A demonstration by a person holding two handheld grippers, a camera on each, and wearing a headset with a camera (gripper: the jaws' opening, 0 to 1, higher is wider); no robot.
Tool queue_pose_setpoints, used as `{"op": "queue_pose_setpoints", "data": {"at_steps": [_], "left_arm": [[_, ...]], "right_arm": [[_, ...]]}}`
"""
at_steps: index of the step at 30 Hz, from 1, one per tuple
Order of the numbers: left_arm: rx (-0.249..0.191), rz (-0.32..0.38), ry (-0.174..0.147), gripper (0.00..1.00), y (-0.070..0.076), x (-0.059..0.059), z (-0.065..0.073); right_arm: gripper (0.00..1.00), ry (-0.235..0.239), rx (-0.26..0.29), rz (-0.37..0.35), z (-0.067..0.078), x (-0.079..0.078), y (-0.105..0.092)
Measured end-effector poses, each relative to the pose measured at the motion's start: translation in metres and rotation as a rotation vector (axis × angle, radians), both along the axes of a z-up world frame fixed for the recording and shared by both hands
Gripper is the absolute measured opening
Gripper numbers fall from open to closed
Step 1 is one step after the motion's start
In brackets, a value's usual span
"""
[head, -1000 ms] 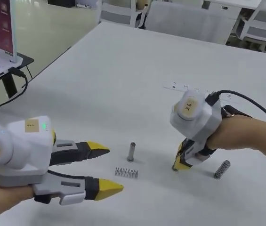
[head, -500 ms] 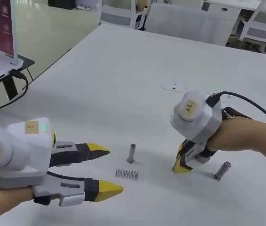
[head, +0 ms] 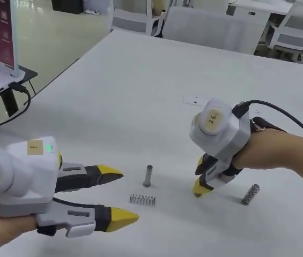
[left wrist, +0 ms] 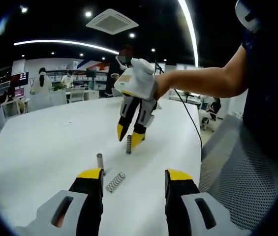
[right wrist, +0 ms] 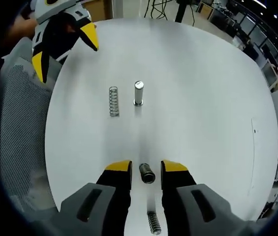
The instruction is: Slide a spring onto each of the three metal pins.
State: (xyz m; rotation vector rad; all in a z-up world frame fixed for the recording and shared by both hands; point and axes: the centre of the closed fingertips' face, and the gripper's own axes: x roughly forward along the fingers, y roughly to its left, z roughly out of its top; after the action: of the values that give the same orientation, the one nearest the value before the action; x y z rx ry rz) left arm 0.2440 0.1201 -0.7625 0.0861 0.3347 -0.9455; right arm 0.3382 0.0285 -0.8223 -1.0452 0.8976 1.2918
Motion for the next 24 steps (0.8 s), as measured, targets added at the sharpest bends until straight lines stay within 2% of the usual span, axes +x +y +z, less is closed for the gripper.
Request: {"op": "queue_pose_setpoints", "data": {"at_steps": [7, 17, 24], "left_arm": [[0.004, 0.003, -0.002, 0.44, 0.002, -0.001, 0.000], [0.011, 0.003, -0.006, 0.44, 0.004, -0.003, 0.000], [0.013, 0.003, -0.004, 0.44, 0.004, -0.005, 0.000]], "right_arm": [[0.21, -0.016, 0.019, 0.039, 0.009, -0.007, 0.016], [0.20, 0.001, 0.009, 0.105, 0.003, -0.031, 0.034], [0.17, 0.016, 0.025, 0.139, -0.001, -0.043, 0.051]]}}
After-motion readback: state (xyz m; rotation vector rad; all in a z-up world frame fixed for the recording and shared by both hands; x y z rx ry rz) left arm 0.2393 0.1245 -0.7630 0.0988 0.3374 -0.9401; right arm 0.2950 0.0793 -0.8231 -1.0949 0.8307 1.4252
